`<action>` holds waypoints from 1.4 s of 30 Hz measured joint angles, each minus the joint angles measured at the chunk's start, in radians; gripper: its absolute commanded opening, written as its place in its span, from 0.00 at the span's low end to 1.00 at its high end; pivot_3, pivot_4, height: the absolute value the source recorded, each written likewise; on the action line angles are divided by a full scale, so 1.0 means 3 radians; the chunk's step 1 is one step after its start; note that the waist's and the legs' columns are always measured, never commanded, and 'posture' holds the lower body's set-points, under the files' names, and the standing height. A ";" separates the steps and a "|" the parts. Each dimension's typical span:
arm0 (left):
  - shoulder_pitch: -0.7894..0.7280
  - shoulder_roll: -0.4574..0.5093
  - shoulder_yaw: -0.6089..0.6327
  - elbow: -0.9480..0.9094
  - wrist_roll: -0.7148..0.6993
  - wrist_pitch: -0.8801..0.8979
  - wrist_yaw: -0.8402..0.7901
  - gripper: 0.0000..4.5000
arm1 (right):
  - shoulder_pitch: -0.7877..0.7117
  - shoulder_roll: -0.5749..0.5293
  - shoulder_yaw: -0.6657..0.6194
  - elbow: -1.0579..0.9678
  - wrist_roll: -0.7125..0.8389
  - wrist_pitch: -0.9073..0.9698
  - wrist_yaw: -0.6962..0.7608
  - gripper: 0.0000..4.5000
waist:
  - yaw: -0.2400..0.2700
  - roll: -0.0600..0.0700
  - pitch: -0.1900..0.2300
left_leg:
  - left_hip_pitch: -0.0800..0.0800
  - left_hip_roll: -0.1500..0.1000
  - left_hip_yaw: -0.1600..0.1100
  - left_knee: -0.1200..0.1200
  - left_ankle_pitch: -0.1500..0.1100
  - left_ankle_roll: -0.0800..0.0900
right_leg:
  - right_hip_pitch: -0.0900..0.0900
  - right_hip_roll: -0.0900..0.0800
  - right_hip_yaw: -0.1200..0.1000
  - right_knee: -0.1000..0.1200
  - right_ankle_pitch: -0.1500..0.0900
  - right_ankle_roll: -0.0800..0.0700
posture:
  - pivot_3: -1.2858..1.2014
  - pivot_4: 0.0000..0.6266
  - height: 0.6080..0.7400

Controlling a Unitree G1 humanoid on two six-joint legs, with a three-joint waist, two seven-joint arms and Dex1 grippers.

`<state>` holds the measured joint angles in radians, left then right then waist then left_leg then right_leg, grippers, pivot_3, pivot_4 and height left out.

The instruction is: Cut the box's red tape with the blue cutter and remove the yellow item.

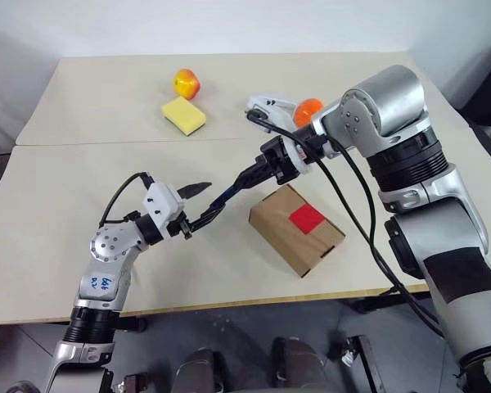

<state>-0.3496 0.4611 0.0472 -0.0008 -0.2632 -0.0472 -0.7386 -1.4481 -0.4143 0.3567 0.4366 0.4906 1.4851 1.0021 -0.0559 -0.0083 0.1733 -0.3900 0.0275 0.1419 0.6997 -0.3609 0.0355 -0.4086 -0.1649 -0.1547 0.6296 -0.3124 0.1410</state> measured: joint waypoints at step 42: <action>-0.1227 -0.0265 -0.1256 -0.0242 -0.0280 0.1907 -0.0147 0.03 | 0.1607 -0.1576 -0.1794 -0.2338 0.0665 0.0415 -0.1115 0.04 | 0.0192 0.0003 0.0002 | -0.0004 -0.0014 -0.0029 0.0021 0.0000 0.0008 | 0.0041 -0.0004 -0.0003 -0.0029 0.0001 0.0002 | 0.52 0.24 1.00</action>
<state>-0.7176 0.3815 -0.3295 -0.0735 -0.3473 0.5247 -0.7827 -0.9661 -0.8870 -0.1816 -0.2647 0.6902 1.6095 0.6676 0.0016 -0.0075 0.1739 -0.3911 0.0233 0.1333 0.7061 -0.3611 0.0378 -0.3962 -0.1661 -0.1555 0.6210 -0.3121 0.1416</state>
